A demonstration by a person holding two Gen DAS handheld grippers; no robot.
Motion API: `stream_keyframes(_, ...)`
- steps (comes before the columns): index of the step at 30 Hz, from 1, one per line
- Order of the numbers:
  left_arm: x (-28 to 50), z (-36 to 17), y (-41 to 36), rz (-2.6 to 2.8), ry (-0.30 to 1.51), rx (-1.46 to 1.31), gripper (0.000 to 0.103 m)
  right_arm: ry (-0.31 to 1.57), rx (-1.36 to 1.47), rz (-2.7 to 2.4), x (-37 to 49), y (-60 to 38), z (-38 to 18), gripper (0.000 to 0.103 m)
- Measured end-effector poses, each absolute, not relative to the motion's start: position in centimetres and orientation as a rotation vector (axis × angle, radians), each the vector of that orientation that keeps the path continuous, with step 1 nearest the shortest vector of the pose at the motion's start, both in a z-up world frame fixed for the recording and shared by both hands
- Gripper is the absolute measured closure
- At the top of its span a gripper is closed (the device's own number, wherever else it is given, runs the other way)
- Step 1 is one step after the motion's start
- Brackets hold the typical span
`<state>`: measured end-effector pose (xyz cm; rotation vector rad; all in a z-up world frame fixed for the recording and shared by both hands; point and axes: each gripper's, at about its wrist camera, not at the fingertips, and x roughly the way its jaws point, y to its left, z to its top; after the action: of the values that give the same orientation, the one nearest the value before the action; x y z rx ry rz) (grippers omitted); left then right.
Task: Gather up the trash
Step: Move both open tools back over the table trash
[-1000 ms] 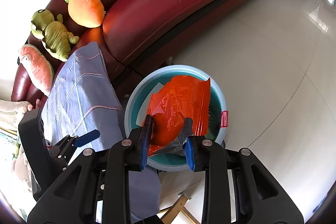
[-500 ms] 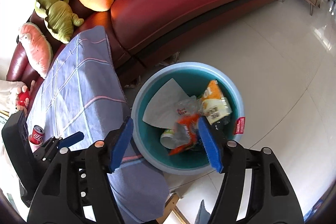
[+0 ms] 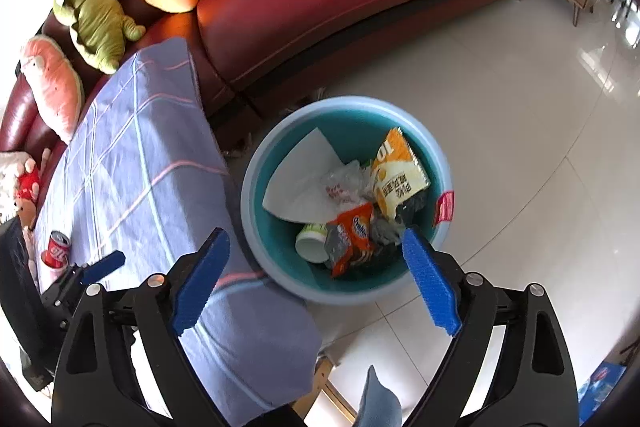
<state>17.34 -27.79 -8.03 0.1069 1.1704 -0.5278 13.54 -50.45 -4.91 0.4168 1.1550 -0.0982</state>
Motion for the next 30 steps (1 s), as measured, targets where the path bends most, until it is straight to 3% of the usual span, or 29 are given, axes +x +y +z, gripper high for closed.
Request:
stream_keyframes(15, 13.3, -5.8, -19.6, -0.458, 1.108, 0.073, 0.005, 1.165, 0.34, 0.01, 11.1, -41.1, -3.5, 0.019)
stream_keyframes(30, 8.0, -4.5, -3.8, -0.255, 1.047, 0.02, 0.005, 1.181, 0.195, 0.202, 10.9, -26.3, -1.9, 0.019)
